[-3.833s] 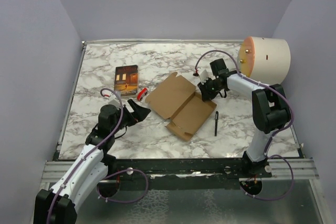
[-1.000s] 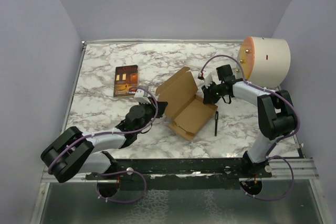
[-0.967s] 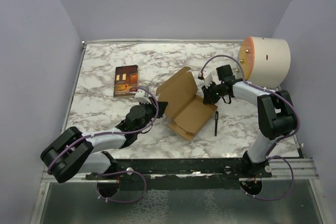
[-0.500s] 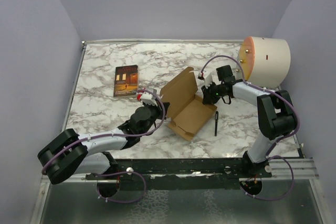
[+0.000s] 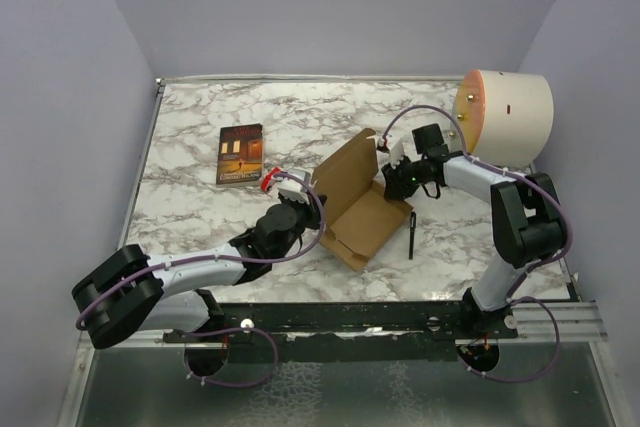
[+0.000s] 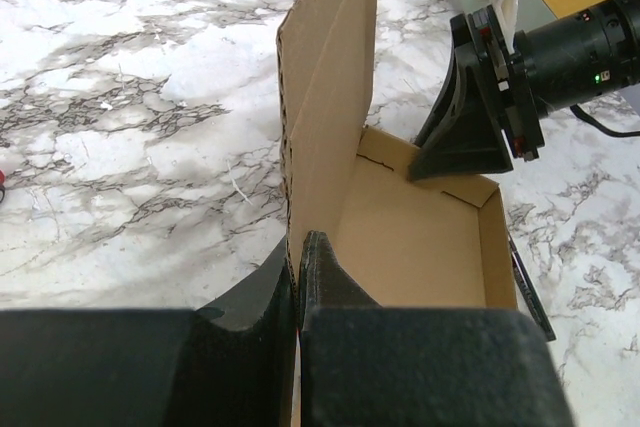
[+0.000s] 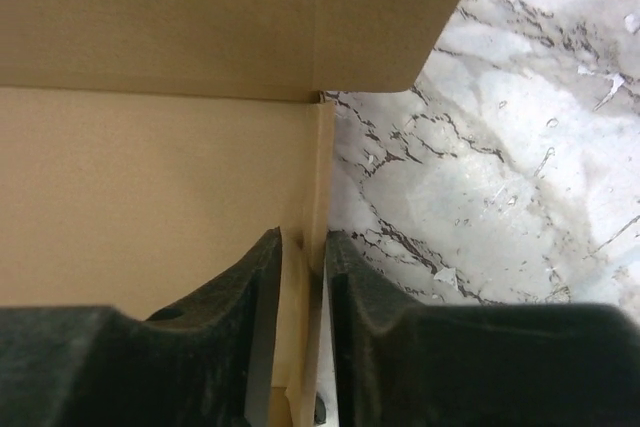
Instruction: Fold the paper box
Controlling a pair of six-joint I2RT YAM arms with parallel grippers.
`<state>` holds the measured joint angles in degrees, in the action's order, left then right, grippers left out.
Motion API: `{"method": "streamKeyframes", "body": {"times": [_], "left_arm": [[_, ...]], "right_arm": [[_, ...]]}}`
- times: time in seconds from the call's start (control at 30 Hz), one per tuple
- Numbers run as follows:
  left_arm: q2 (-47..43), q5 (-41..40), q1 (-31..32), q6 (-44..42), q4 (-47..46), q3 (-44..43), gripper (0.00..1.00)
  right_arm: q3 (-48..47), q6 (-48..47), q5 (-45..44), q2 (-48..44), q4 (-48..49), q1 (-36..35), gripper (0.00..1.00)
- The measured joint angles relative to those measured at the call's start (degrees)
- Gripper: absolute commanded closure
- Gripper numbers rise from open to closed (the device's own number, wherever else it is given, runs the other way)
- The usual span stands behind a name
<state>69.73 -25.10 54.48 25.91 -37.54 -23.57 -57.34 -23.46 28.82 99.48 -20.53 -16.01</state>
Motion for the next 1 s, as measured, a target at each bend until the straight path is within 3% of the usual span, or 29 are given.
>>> {"method": "streamKeyframes", "body": {"times": [0.5, 0.83, 1.0], "left_arm": [[0.0, -1.6, 1.2, -3.2, 1.7, -1.1, 1.00], [0.0, -1.6, 1.2, -3.6, 1.7, -1.1, 1.00], [0.0, -1.5, 1.3, -3.6, 1.7, -1.1, 1.00]], "right_arm": [[1.2, -2.3, 0.5, -3.4, 0.0, 0.0, 0.74], [1.8, -2.4, -1.0, -1.9, 1.1, -0.2, 0.80], [2.2, -2.5, -3.0, -1.4, 1.9, -1.0, 0.93]]}}
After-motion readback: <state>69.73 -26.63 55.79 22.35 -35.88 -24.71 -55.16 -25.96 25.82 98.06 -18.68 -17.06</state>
